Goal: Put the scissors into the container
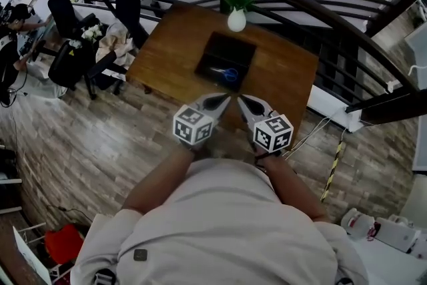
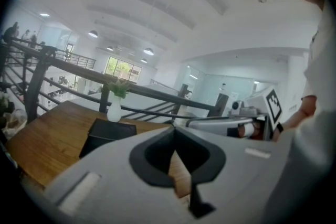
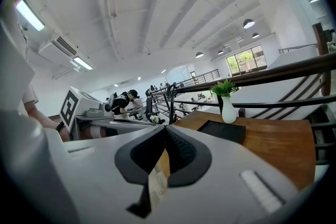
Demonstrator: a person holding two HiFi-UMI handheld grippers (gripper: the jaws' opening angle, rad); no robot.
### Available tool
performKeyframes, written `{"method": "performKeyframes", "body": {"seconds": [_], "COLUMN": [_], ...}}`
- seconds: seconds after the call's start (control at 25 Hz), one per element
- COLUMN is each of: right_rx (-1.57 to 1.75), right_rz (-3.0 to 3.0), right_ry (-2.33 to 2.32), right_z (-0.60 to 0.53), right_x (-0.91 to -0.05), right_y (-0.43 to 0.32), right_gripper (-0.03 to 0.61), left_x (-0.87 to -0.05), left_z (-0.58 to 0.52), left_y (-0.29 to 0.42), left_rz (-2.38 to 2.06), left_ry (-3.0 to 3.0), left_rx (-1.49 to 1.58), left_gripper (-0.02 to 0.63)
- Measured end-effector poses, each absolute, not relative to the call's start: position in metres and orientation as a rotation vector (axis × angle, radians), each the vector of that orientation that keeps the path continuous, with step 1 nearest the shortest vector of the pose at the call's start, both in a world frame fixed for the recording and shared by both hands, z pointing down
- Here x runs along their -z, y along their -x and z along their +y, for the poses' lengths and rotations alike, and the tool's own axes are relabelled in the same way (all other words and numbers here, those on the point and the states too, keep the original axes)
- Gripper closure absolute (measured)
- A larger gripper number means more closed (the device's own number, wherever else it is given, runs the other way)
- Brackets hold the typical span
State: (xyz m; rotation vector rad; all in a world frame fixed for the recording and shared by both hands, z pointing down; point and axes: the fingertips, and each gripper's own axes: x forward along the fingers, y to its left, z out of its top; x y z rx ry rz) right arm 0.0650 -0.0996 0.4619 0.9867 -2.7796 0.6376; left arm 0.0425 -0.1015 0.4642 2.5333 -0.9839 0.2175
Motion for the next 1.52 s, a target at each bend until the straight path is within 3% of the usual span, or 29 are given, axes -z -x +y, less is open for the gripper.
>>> {"method": "performKeyframes", "body": {"seconds": [0.72,1.52], "right_rx": [-0.6,-0.556], "right_rz": [-2.781,-2.779], "right_ry": [-0.988,-1.086], "right_z": [-0.055,0.032], "right_x": [-0.458,-0.426], "right_y": [-0.039,0.053], "right_gripper": [0.572,0.572], "left_x": [-0.453,-0.421], "left_z": [-0.057,0.031], "left_y": [0.007,0.109], "left_rz": [-1.042,-0.908], "left_ry": [-2.555,-2.69], "left_rx": [-0.197,-0.232], "left_gripper": [0.611,0.611]}}
